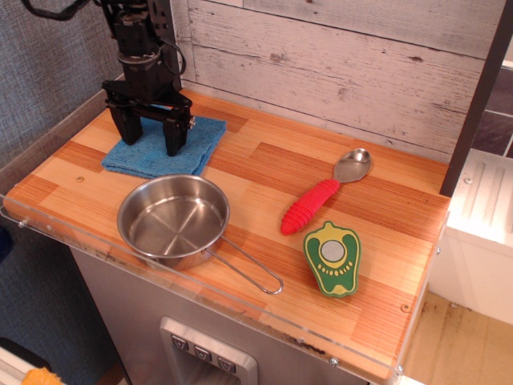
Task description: Place the blue cloth directly left of the spoon.
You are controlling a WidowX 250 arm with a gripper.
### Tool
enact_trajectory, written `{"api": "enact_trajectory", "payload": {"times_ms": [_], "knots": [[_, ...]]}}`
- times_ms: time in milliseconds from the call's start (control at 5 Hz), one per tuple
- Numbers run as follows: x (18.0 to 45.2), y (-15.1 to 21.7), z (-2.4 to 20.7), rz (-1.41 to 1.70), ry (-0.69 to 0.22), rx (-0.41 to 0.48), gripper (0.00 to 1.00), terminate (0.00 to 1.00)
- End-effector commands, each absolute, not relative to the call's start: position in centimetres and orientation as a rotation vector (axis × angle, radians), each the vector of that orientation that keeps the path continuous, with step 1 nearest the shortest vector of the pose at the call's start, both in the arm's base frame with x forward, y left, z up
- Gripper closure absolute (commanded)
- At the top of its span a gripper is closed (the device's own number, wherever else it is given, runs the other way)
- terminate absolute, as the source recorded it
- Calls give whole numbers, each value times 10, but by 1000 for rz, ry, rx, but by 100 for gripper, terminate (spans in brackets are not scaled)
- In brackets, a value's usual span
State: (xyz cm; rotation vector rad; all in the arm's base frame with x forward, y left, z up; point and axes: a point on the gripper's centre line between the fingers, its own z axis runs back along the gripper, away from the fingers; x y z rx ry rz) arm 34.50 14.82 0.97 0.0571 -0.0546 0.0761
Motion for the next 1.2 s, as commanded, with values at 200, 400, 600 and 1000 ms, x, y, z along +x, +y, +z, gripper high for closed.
{"api": "enact_trajectory", "payload": {"times_ms": [200,400,600,1000], "knots": [[342,128,-8,-34,-6,64,0,0],[350,97,0,-80,-18,32,0,0],[360,62,8,-106,-50,-46,0,0],[371,16,3,-135,-69,-89,0,0]]}}
